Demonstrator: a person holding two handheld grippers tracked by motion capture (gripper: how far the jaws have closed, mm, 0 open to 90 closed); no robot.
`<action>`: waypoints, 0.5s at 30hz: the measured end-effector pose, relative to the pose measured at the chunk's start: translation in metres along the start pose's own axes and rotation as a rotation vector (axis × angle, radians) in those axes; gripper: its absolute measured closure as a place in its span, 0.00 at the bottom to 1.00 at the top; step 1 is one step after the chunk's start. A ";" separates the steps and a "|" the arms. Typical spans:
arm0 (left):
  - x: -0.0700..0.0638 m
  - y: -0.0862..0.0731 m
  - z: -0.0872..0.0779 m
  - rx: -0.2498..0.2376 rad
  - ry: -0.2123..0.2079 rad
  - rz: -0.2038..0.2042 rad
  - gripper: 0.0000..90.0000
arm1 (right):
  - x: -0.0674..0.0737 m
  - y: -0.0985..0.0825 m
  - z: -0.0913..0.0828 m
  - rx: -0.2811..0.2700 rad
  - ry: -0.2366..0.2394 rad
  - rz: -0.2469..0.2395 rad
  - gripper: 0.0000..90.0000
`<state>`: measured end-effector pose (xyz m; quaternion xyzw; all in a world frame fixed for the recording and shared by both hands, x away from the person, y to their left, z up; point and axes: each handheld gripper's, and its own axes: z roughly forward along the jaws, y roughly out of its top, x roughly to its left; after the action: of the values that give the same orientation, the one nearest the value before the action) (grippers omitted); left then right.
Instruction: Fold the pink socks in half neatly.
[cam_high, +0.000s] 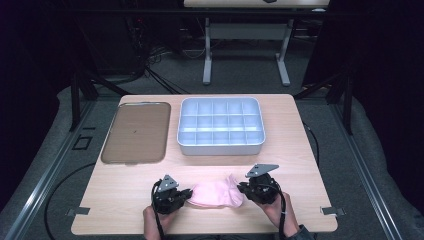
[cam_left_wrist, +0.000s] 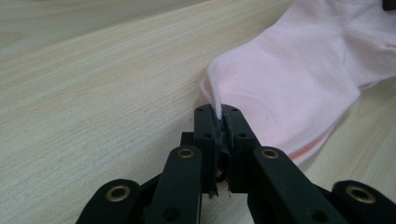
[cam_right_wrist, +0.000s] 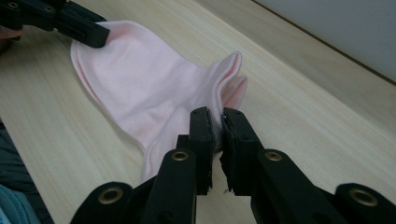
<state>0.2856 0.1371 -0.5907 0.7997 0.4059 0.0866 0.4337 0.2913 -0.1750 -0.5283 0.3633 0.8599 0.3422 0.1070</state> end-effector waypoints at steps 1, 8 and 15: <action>0.000 0.000 0.000 0.000 0.000 0.001 0.95 | 0.002 0.002 0.000 -0.001 0.005 -0.010 0.92; 0.001 0.000 0.000 -0.002 -0.007 -0.006 0.95 | 0.017 0.018 0.005 0.018 0.032 -0.066 0.92; 0.002 0.000 0.000 0.001 -0.012 -0.008 0.95 | 0.031 0.032 0.018 0.034 0.081 -0.113 0.92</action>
<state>0.2867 0.1384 -0.5910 0.7990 0.4065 0.0800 0.4359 0.2952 -0.1278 -0.5184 0.3017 0.8884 0.3354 0.0851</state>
